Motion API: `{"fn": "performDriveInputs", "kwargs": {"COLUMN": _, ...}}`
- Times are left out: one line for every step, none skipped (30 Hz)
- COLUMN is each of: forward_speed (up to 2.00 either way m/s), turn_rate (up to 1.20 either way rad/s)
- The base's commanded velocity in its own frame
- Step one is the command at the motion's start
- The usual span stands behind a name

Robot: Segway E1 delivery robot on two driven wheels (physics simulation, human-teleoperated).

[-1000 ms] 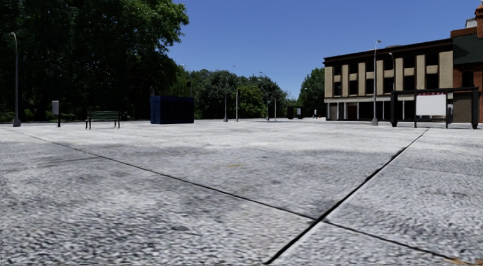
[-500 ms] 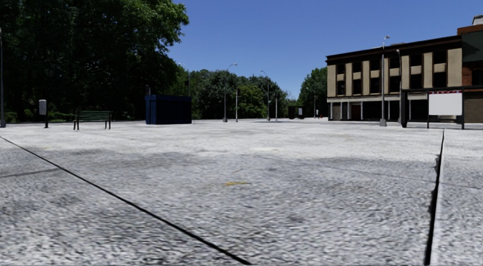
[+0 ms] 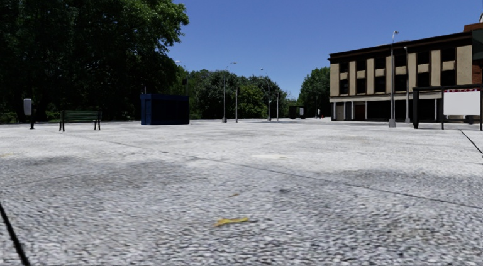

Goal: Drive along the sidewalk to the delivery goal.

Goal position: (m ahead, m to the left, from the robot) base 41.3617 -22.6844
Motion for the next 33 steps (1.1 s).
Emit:
{"fn": "performDriveInputs", "kwargs": {"forward_speed": 2.00, "turn_rate": 0.00}}
{"fn": "performDriveInputs", "kwargs": {"forward_speed": 2.00, "turn_rate": 0.00}}
{"fn": "performDriveInputs", "kwargs": {"forward_speed": 2.00, "turn_rate": 0.00}}
{"fn": "performDriveInputs", "kwargs": {"forward_speed": 2.00, "turn_rate": 0.00}}
{"fn": "performDriveInputs", "kwargs": {"forward_speed": 2.00, "turn_rate": 0.00}}
{"fn": "performDriveInputs", "kwargs": {"forward_speed": 2.00, "turn_rate": 0.00}}
{"fn": "performDriveInputs", "kwargs": {"forward_speed": 2.00, "turn_rate": 0.00}}
{"fn": "performDriveInputs", "kwargs": {"forward_speed": 2.00, "turn_rate": 0.00}}
{"fn": "performDriveInputs", "kwargs": {"forward_speed": 2.00, "turn_rate": 0.00}}
{"fn": "performDriveInputs", "kwargs": {"forward_speed": 2.00, "turn_rate": 0.00}}
{"fn": "performDriveInputs", "kwargs": {"forward_speed": 2.00, "turn_rate": 0.00}}
{"fn": "performDriveInputs", "kwargs": {"forward_speed": 2.00, "turn_rate": 0.00}}
{"fn": "performDriveInputs", "kwargs": {"forward_speed": 2.00, "turn_rate": 0.00}}
{"fn": "performDriveInputs", "kwargs": {"forward_speed": 2.00, "turn_rate": 0.00}}
{"fn": "performDriveInputs", "kwargs": {"forward_speed": 2.00, "turn_rate": 0.00}}
{"fn": "performDriveInputs", "kwargs": {"forward_speed": 2.00, "turn_rate": 0.00}}
{"fn": "performDriveInputs", "kwargs": {"forward_speed": 2.00, "turn_rate": 0.00}}
{"fn": "performDriveInputs", "kwargs": {"forward_speed": 2.00, "turn_rate": 0.00}}
{"fn": "performDriveInputs", "kwargs": {"forward_speed": 2.00, "turn_rate": 0.00}}
{"fn": "performDriveInputs", "kwargs": {"forward_speed": 2.00, "turn_rate": 0.00}}
{"fn": "performDriveInputs", "kwargs": {"forward_speed": 2.00, "turn_rate": 0.00}}
{"fn": "performDriveInputs", "kwargs": {"forward_speed": 2.00, "turn_rate": 0.00}}
{"fn": "performDriveInputs", "kwargs": {"forward_speed": 2.00, "turn_rate": 0.00}}
{"fn": "performDriveInputs", "kwargs": {"forward_speed": 2.00, "turn_rate": 0.00}}
{"fn": "performDriveInputs", "kwargs": {"forward_speed": 2.00, "turn_rate": 0.00}}
{"fn": "performDriveInputs", "kwargs": {"forward_speed": 2.00, "turn_rate": 0.00}}
{"fn": "performDriveInputs", "kwargs": {"forward_speed": 2.00, "turn_rate": 0.00}}
{"fn": "performDriveInputs", "kwargs": {"forward_speed": 2.00, "turn_rate": 0.00}}
{"fn": "performDriveInputs", "kwargs": {"forward_speed": 2.00, "turn_rate": 0.00}}
{"fn": "performDriveInputs", "kwargs": {"forward_speed": 2.00, "turn_rate": 0.00}}
{"fn": "performDriveInputs", "kwargs": {"forward_speed": 2.00, "turn_rate": 0.00}}
{"fn": "performDriveInputs", "kwargs": {"forward_speed": 2.00, "turn_rate": 0.00}}
{"fn": "performDriveInputs", "kwargs": {"forward_speed": 2.00, "turn_rate": 0.00}}
